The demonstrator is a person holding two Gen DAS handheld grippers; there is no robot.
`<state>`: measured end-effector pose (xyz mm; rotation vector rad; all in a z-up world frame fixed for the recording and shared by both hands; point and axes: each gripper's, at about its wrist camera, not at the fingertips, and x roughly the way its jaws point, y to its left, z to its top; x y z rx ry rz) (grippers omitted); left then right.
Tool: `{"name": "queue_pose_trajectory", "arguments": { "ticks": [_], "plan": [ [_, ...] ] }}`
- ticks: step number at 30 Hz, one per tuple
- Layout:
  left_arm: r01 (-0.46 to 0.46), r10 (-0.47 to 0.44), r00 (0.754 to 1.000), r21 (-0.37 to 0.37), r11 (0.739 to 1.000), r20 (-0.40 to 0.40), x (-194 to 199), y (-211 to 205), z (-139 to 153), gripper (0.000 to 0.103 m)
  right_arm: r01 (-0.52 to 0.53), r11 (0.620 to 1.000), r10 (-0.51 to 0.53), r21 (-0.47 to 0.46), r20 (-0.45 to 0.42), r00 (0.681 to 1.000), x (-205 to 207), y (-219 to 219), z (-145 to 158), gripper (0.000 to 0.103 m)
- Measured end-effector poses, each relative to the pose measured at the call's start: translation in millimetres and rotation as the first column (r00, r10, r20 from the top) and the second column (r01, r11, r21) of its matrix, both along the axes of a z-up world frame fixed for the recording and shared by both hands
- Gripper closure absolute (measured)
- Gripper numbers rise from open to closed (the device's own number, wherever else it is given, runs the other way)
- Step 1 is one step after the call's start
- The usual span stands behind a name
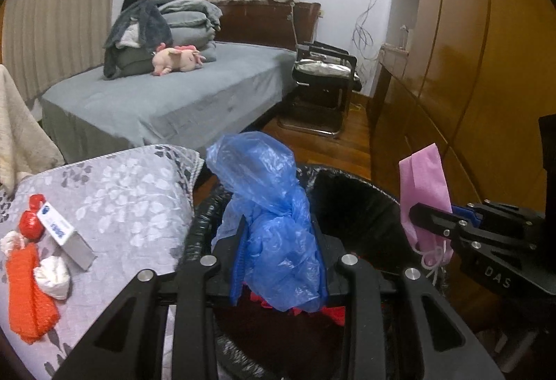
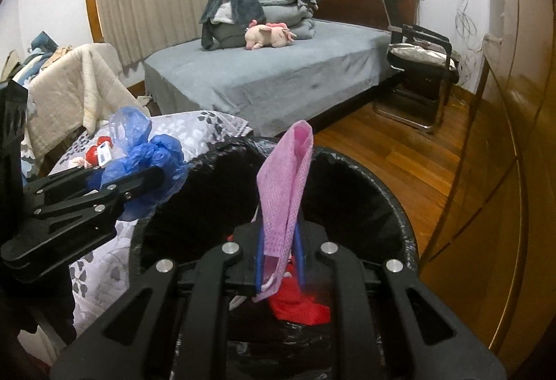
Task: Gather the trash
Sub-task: 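Open the right gripper to drop the pink mask while the left gripper drops the blue bag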
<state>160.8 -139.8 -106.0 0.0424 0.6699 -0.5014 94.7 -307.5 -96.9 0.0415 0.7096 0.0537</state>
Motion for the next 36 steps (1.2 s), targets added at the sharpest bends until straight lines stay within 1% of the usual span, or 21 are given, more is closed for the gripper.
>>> {"name": "queue_pose_trajectory", "arguments": {
  "ticks": [6, 7, 8, 9, 10, 11, 12, 13, 14, 16, 17, 21, 22, 24, 26, 28, 30, 36],
  "plan": [
    [0.009, -0.008, 1.000, 0.008, 1.000, -0.025, 12, -11, -13, 0.072, 0.017, 1.000, -0.017, 0.006, -0.018, 1.000, 4, -8, -11, 0.090],
    [0.009, -0.009, 1.000, 0.006, 1.000, -0.029, 14, -13, -15, 0.071, 0.018, 1.000, -0.018, 0.007, -0.020, 1.000, 5, -9, -12, 0.087],
    [0.010, -0.010, 0.999, 0.005, 1.000, -0.032, 15, -14, -15, 0.071, 0.021, 1.000, -0.021, 0.005, -0.021, 1.000, 6, -9, -13, 0.087],
    [0.015, -0.015, 0.999, -0.001, 1.000, -0.037, 17, -15, -17, 0.070, 0.025, 1.000, -0.025, 0.002, -0.021, 0.999, 6, -10, -13, 0.086],
    [0.018, -0.018, 0.999, -0.005, 1.000, -0.039, 17, -15, -18, 0.065, 0.027, 1.000, -0.027, 0.001, -0.024, 0.999, 7, -10, -14, 0.084],
    [0.018, -0.018, 0.999, -0.006, 1.000, -0.042, 17, -15, -18, 0.059, 0.029, 1.000, -0.029, 0.000, -0.029, 0.999, 7, -10, -15, 0.077],
    [0.018, -0.018, 0.999, -0.010, 1.000, -0.043, 17, -15, -18, 0.048, 0.034, 0.999, -0.034, -0.001, -0.032, 0.999, 7, -11, -16, 0.073],
    [0.016, -0.017, 0.999, -0.018, 1.000, -0.043, 18, -13, -18, 0.044, 0.039, 0.999, -0.039, -0.002, -0.034, 0.999, 7, -11, -17, 0.063],
    [0.015, -0.016, 0.999, -0.020, 1.000, -0.045, 18, -11, -18, 0.042, 0.040, 0.999, -0.040, -0.001, -0.036, 0.999, 7, -12, -17, 0.054],
    [0.010, -0.011, 0.999, -0.022, 1.000, -0.049, 18, -7, -18, 0.037, 0.043, 0.999, -0.043, -0.007, -0.032, 0.999, 6, -12, -17, 0.047],
    [0.006, -0.007, 0.999, -0.024, 1.000, -0.048, 17, -5, -17, 0.035, 0.044, 0.999, -0.045, -0.009, -0.030, 0.999, 5, -12, -17, 0.039],
    [-0.014, 0.014, 0.999, -0.025, 1.000, -0.035, 12, 8, -13, 0.028, 0.050, 0.999, -0.050, -0.017, -0.014, 0.999, 2, -10, -13, 0.021],
    [-0.023, 0.022, 0.999, -0.021, 1.000, -0.027, 9, 15, -11, 0.026, 0.050, 0.999, -0.051, -0.017, -0.011, 0.999, 1, -10, -11, 0.014],
    [-0.042, 0.042, 0.999, -0.015, 0.999, -0.011, 4, 25, -7, 0.021, 0.050, 0.999, -0.050, -0.015, 0.004, 0.999, -1, -7, -8, 0.012],
    [-0.069, 0.069, 0.998, -0.015, 0.998, 0.006, -2, 38, -1, 0.017, 0.039, 0.999, -0.039, -0.008, 0.011, 0.999, -1, -3, -4, 0.009],
    [-0.108, 0.109, 0.994, -0.018, 0.994, 0.019, -7, 54, 4, 0.012, 0.028, 1.000, -0.028, -0.003, 0.031, 0.999, -3, 5, 2, 0.008],
    [-0.144, 0.145, 0.989, -0.026, 0.989, 0.027, -11, 69, 9, 0.008, 0.015, 1.000, -0.015, 0.005, 0.047, 0.999, -3, 13, 6, 0.007],
    [-0.263, 0.264, 0.963, -0.025, 0.964, 0.056, -19, 124, 20, 0.006, -0.036, 0.999, 0.034, 0.034, 0.081, 0.996, 3, 48, 17, 0.007]
  ]
}}
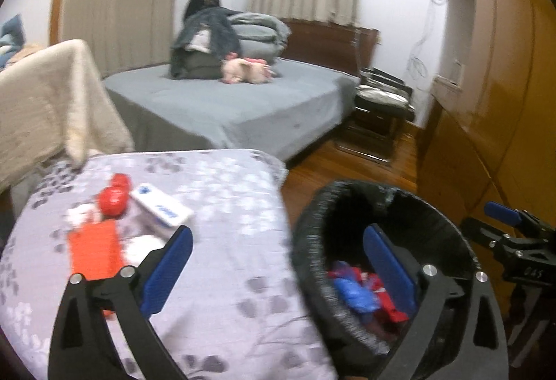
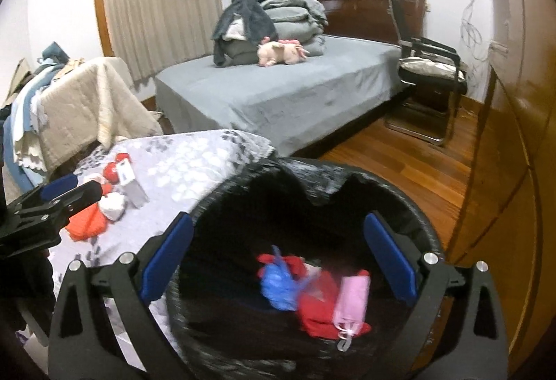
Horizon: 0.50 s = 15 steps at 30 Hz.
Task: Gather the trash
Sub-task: 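Open the right gripper to drop the pink mask while the left gripper drops the blue bag, then move both grippers back over the bedspread toward the remaining trash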
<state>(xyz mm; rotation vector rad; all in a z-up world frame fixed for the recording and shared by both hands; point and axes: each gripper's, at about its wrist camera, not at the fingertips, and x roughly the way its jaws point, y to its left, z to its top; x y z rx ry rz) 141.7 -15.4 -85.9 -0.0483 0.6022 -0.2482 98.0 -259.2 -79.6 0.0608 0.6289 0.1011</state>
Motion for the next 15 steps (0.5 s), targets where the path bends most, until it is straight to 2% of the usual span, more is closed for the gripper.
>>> {"name": "queue_pose_trajectory", "arguments": {
  "ticks": [8, 15],
  "plan": [
    [-0.160, 0.160, 0.987, 0.025, 0.987, 0.011, -9, 72, 1, 0.006, -0.101, 0.995, 0.101, 0.003, 0.019, 0.995, 19, 59, 4, 0.007],
    [-0.243, 0.243, 0.970, 0.045, 0.969, 0.009, -11, 116, -6, 0.006, -0.165, 0.986, 0.165, 0.006, 0.023, 0.986, 36, 103, 1, 0.007]
  ]
}}
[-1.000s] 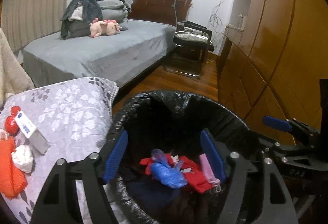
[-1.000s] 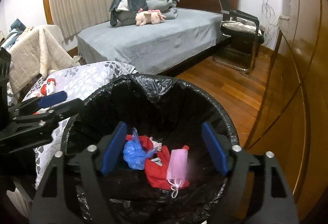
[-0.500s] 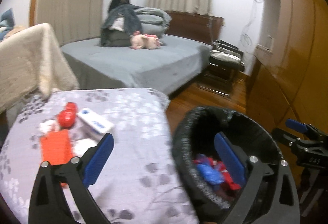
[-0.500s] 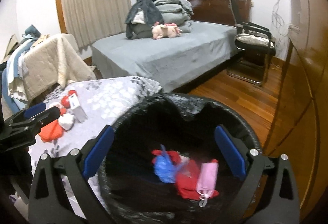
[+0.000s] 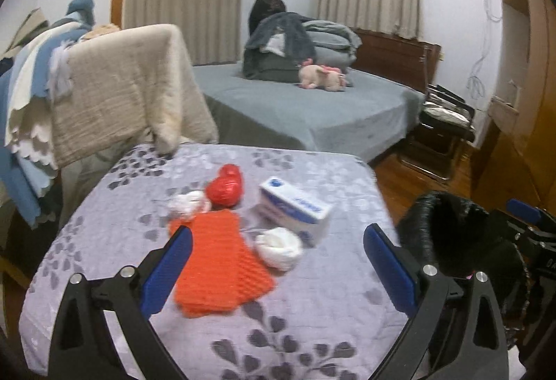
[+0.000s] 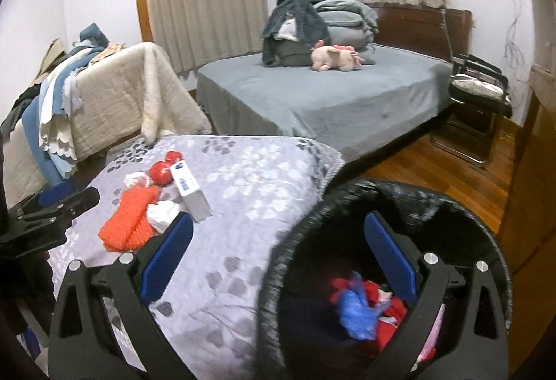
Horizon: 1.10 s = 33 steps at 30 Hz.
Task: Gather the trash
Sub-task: 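Move both grippers back over the bedspread toward the remaining trash, then grasp the white alcohol-wipe box with the right gripper while the left gripper grasps the orange mesh sleeve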
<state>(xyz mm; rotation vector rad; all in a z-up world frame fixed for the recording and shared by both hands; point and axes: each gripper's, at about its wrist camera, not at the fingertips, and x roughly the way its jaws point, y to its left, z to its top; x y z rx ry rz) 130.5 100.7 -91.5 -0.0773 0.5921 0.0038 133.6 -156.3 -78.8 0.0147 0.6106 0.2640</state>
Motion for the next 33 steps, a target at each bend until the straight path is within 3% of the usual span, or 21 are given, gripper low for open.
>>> {"name": "queue_pose_trajectory", "arguments": {
  "ticks": [10, 22, 33],
  "plan": [
    [-0.091, 0.092, 0.995, 0.014, 0.996, -0.041, 16, 48, -23, 0.007, -0.060, 0.998, 0.060, 0.002, -0.011, 0.998, 41, 59, -17, 0.007],
    [-0.135, 0.136, 0.986, 0.021, 0.991, -0.096, 45, 78, -55, 0.009, -0.123, 0.990, 0.117, -0.068, -0.090, 0.989, 98, 116, -69, 0.007],
    [-0.145, 0.145, 0.981, 0.010, 0.989, -0.128, 59, 91, -69, 0.013, -0.183, 0.980, 0.171, -0.073, -0.146, 0.974, 124, 145, -90, 0.031]
  ]
}}
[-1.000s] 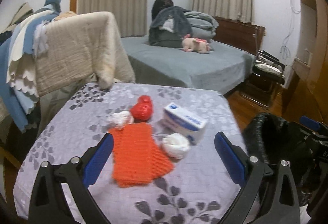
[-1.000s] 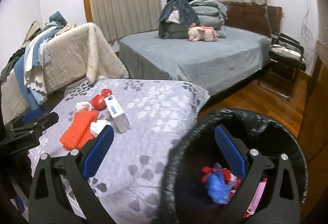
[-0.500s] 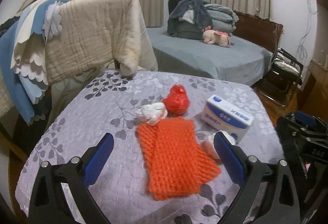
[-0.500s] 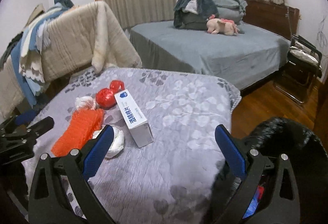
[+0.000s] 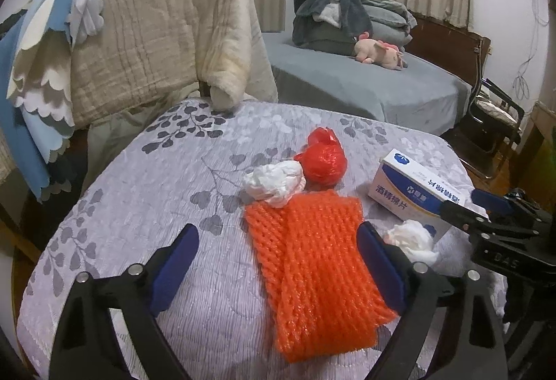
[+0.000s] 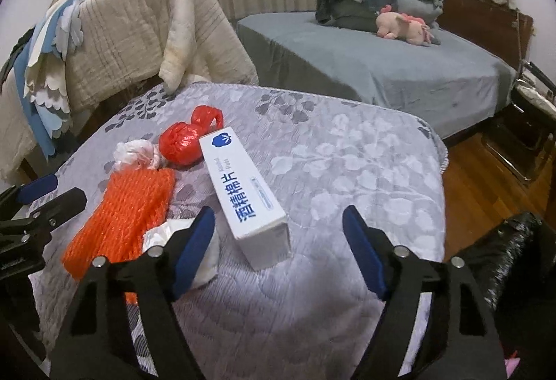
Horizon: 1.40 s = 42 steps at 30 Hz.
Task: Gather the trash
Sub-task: 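Grasp the white alcohol-wipe box with the right gripper while the left gripper grasps the orange mesh sleeve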
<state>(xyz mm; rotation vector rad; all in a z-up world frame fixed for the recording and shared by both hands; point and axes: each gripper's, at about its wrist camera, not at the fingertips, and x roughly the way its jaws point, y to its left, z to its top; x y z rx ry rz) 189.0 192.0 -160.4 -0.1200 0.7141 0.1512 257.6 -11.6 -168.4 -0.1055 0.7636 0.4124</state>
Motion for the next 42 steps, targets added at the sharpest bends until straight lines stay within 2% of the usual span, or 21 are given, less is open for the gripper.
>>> {"name": "queue_pose_trajectory", "arguments": {
  "ticks": [6, 9, 11, 17, 21, 27, 32, 33, 42],
  "plan": [
    [0.007, -0.007, 1.000, -0.007, 1.000, -0.014, 4, 1, -5, 0.014, -0.011, 1.000, 0.011, 0.003, -0.032, 0.999, 14, 9, -9, 0.036],
    [0.009, -0.009, 1.000, -0.012, 1.000, -0.022, 5, 0, -8, 0.016, -0.030, 1.000, 0.030, 0.005, -0.053, 0.998, 17, 14, -14, 0.046],
    [0.012, -0.012, 1.000, -0.015, 1.000, -0.028, 5, -1, -10, 0.017, -0.050, 0.999, 0.051, 0.014, -0.069, 0.996, 18, 17, -16, 0.059],
    [0.042, -0.043, 0.997, -0.023, 0.999, -0.061, 9, -9, -19, 0.027, -0.034, 0.999, 0.035, 0.013, -0.033, 0.999, 6, 11, -8, 0.069],
    [0.066, -0.069, 0.993, -0.040, 0.997, -0.094, 13, -14, -29, 0.039, 0.017, 1.000, -0.017, 0.022, -0.010, 1.000, -5, -4, 1, 0.074],
    [0.104, -0.110, 0.988, -0.058, 0.993, -0.109, 16, -24, -36, 0.065, 0.065, 0.997, -0.066, 0.042, 0.004, 0.998, -19, -22, 8, 0.074],
    [0.105, -0.108, 0.990, -0.029, 0.994, -0.087, 13, -30, -29, 0.087, 0.067, 0.997, -0.068, 0.043, 0.013, 0.998, -32, -24, 11, 0.074],
    [0.105, -0.108, 0.991, -0.033, 0.994, -0.081, 12, -30, -27, 0.090, 0.067, 0.997, -0.067, 0.042, 0.012, 0.998, -33, -24, 11, 0.074],
    [0.082, -0.082, 0.997, -0.039, 0.996, -0.006, -8, -26, 0, 0.090, 0.057, 0.997, -0.058, 0.050, 0.020, 0.998, -47, -28, 20, 0.074]
  ]
}}
